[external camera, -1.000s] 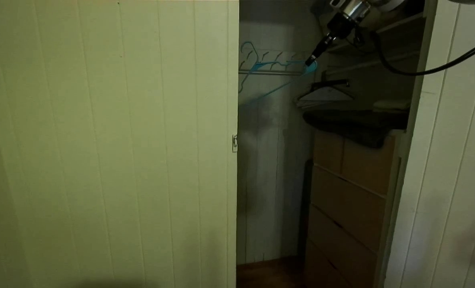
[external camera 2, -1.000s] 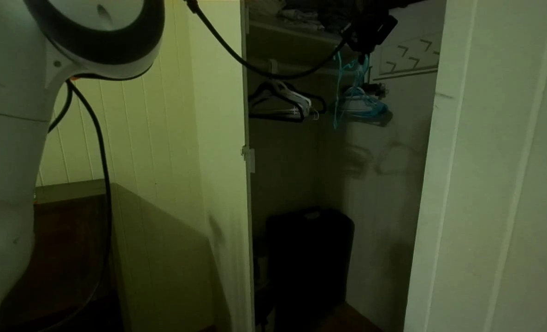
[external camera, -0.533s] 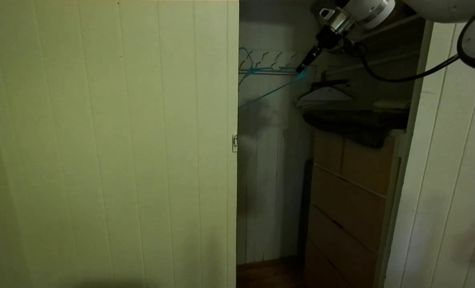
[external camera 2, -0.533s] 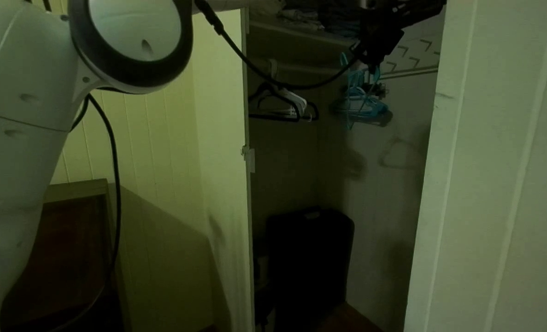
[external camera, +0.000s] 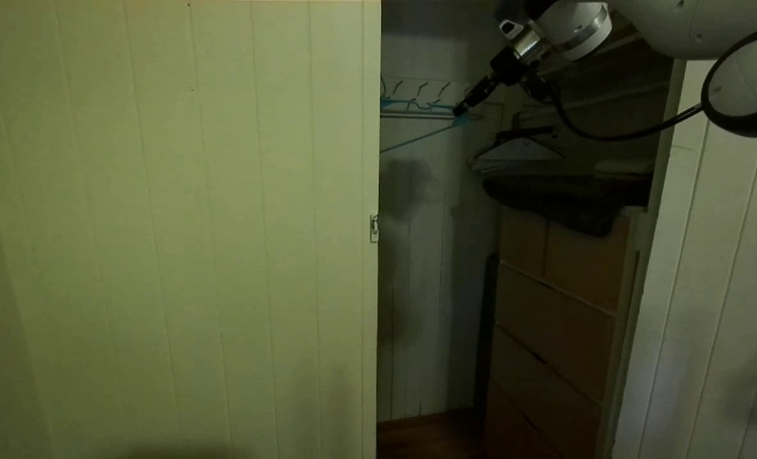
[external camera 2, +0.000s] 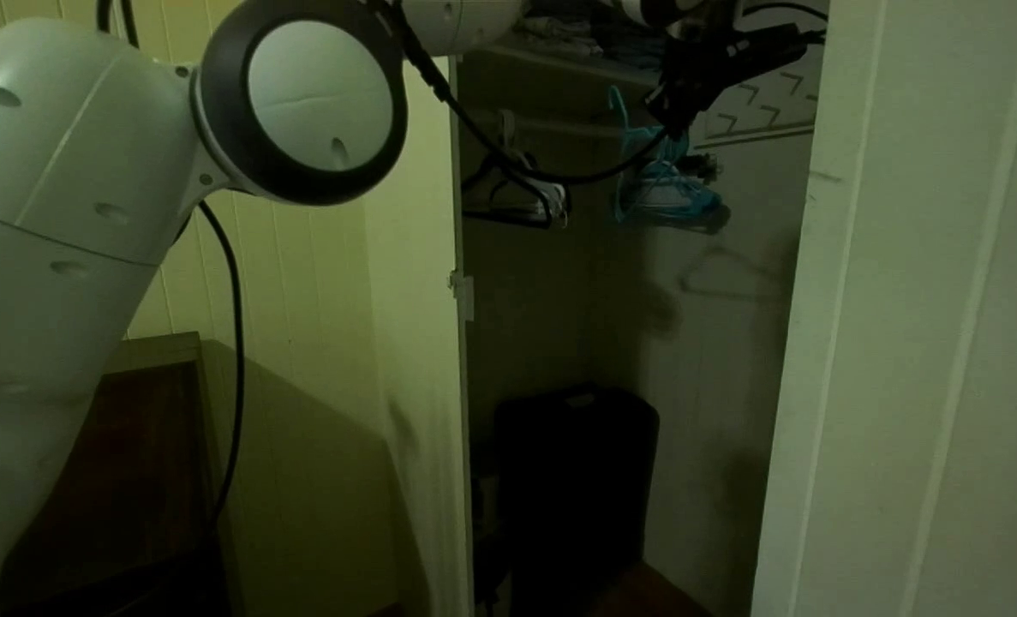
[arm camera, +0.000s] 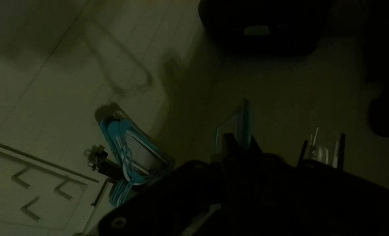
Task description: Move one blue hanger to the right side of the rail.
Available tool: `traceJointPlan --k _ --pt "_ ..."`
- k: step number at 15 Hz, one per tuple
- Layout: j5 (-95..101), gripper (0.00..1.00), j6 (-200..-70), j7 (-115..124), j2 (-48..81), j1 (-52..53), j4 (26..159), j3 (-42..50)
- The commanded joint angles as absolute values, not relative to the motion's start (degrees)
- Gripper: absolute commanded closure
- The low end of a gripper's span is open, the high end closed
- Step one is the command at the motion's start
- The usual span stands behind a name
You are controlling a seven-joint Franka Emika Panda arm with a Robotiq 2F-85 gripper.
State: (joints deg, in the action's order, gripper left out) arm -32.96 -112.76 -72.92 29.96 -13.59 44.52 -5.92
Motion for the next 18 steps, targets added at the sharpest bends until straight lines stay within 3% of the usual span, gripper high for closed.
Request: traceJointPlan --k 1,10,18 --pt "-34.8 0.98 -112.5 -75.4 31.2 -14.4 43.5 -7.1" --pt "-38.4 0.98 -111.8 -92.8 44.9 -13.4 27.1 -15.9" --pt "-39.9 0.98 -120.1 -97.8 48.3 -10.6 25.2 -22.8"
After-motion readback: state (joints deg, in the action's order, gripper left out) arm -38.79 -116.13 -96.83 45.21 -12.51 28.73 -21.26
